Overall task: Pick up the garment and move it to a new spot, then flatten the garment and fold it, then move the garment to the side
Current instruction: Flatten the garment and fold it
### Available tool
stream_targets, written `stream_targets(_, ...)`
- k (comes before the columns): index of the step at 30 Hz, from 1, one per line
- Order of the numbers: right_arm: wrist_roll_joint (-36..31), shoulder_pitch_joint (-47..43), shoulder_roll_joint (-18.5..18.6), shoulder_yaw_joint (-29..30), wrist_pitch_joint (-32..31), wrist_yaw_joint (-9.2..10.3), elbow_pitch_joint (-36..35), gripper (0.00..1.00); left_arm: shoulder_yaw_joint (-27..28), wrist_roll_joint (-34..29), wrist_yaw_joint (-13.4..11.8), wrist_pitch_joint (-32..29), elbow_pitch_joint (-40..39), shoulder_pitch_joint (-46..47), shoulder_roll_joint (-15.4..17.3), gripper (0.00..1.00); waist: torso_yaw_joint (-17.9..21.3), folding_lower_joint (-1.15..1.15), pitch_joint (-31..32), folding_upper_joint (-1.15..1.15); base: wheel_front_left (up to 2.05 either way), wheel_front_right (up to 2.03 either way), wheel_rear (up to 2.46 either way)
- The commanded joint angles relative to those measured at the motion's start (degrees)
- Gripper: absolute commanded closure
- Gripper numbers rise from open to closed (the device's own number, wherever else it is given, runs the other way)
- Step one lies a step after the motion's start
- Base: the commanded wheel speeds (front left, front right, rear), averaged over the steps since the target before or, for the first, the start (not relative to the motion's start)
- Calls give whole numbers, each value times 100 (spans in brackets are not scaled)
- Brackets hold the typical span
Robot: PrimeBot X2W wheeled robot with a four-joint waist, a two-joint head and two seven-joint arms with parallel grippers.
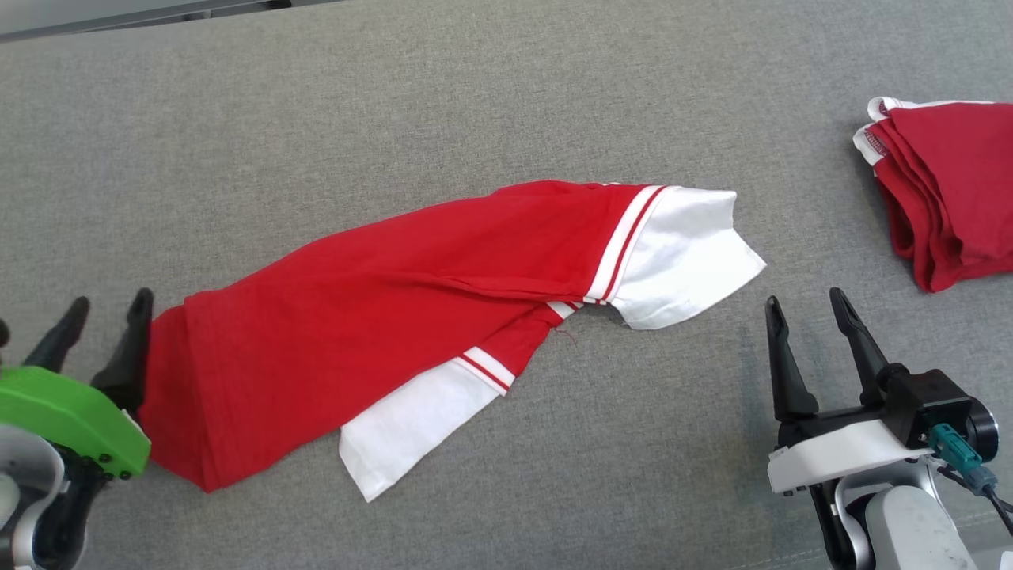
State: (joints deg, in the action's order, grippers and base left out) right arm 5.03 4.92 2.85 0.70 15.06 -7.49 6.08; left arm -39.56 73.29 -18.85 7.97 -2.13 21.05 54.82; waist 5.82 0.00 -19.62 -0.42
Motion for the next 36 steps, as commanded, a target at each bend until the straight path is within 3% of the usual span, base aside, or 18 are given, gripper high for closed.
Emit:
stream_targets(1, 27, -2, 10, -26, 15, 0, -12, 0, -72, 68, 101, -101, -101, -24, -43, 0, -36, 0, -34, 42, 0, 0, 0)
stream_targets(7, 7, 165, 15, -138, 15, 1, -7, 0, -356, 106, 189, -585, 11, 266, -382, 0, -48, 0, -108, 42, 0, 0, 0)
stream_targets(14, -35, 88, 13, -69, 15, 1, -3, 0, -461, 276, 504, -763, 468, 408, -747, 0, 17, 0, -97, 42, 0, 0, 0)
stream_targets(16, -22, 47, 14, -62, 15, 1, 2, 0, -454, 282, 593, -696, 520, 432, -841, 41, 26, 0, -80, 42, 0, 0, 0)
stream_targets(18, -18, 13, 14, -58, 15, 0, 14, 0, -453, 336, 723, -641, 510, 414, -906, 100, 22, 0, -55, 42, 0, 0, 0)
stream_targets(23, -26, -23, 13, 10, 15, 1, 25, 0, -611, 85, 1075, -505, 237, 405, -972, 100, -146, 0, 27, 42, 0, 0, 0)
stream_targets(31, -146, -73, 14, 9, 15, 1, 60, 0, -1112, -875, 1418, -152, -850, 60, -630, 100, -550, 0, 190, 42, 0, 0, 0)
stream_targets(36, -165, -68, 14, 14, 15, 1, 94, 0, -1583, -1083, 1613, -49, -1078, -511, -531, 100, -747, 0, 265, 42, 0, 0, 0)
